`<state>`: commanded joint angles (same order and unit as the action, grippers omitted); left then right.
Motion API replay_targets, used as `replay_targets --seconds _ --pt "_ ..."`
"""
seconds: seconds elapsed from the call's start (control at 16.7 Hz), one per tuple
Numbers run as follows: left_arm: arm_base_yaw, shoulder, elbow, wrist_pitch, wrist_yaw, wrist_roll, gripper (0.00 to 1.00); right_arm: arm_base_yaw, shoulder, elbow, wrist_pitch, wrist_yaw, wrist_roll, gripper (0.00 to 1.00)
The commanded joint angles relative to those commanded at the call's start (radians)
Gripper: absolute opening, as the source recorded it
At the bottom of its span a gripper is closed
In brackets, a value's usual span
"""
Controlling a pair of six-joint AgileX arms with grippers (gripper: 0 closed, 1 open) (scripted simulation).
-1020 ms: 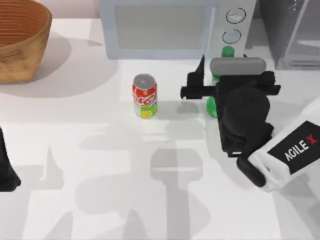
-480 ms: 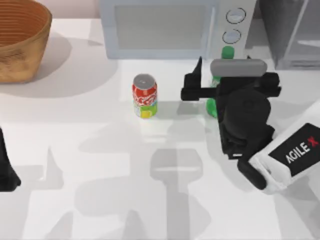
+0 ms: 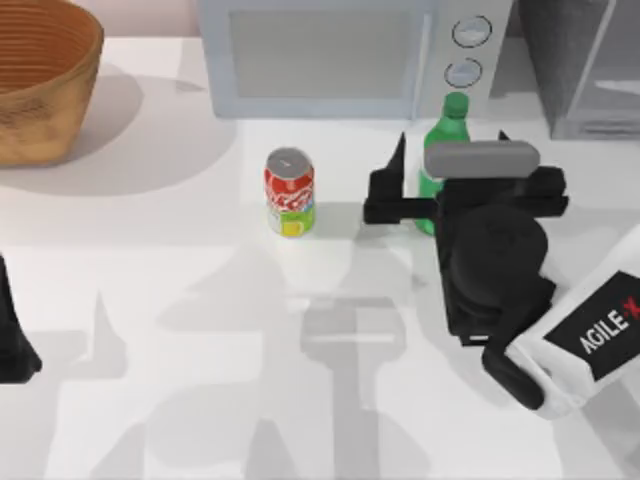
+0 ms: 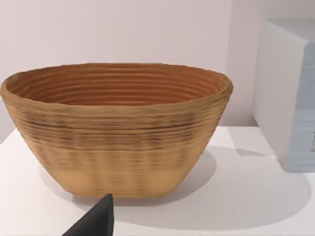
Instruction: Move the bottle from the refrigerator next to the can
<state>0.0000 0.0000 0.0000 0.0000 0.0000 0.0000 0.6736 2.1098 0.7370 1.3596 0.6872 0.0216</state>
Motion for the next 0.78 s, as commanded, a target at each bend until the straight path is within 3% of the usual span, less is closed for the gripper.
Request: replay_targets --seconds 0.3,0.54,0.78 --pt "0.0 0.0 0.0 0.0 0.0 0.0 1.0 -0.019 -0.057 -0.033 -0.036 -0.051 0.001 1.0" --pt "0.0 0.0 0.0 0.0 0.0 0.0 1.0 -0.082 -0.286 -0.143 -0.164 -0.197 0.001 1.0" --pt "0.0 0.0 0.0 0.0 0.0 0.0 1.0 -0.195 -0.672 -0.29 -0.372 -0.366 0.001 1.0"
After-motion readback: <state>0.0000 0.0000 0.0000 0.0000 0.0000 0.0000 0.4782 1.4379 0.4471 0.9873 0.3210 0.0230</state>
